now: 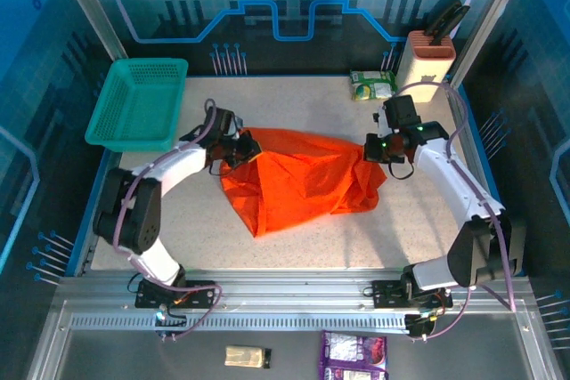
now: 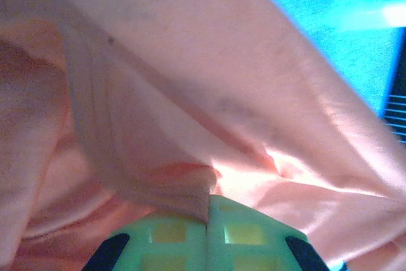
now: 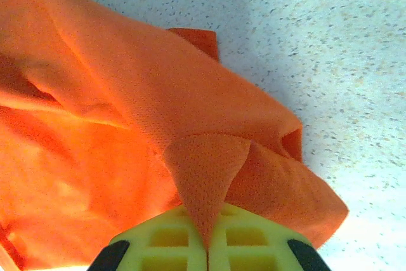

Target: Fold the inside-out t-shirt

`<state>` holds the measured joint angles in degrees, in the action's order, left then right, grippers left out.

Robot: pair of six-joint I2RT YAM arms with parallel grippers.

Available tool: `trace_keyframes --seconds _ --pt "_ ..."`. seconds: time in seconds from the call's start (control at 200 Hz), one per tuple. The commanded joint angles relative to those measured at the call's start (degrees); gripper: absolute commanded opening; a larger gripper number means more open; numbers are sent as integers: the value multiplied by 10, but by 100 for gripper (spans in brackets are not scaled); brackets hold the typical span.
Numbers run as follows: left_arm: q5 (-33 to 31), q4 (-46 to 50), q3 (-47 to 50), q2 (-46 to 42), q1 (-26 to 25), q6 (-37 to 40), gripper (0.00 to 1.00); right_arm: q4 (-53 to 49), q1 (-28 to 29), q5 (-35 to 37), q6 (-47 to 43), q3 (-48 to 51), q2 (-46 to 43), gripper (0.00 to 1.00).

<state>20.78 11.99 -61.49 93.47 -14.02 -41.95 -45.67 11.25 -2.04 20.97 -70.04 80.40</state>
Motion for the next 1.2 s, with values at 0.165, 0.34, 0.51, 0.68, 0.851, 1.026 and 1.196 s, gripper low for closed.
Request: trace_keyframes --seconds 0.165,0.34,0.51,0.68,0.851,1.026,1.196 --pt "73 18 -144 -198 82 38 0 -7 -4 76 -48 -128 -110 0" --pt "147 0 -244 -254 106 70 0 20 -3 110 -88 -213 -182 0" --pt "169 -14 -287 -298 107 83 0 133 -2 54 -120 -224 -276 0" --pt "73 120 -376 -292 107 135 0 168 -1 9 -130 -261 -280 0" --pt "-11 213 -422 -217 119 154 0 110 -1 8 -136 -315 -182 0" --pt "6 187 -405 -95 132 136 0 72 -2 27 -139 -324 -51 0" --pt "58 174 -541 42 148 99 0 81 -1 29 -126 -405 62 0"
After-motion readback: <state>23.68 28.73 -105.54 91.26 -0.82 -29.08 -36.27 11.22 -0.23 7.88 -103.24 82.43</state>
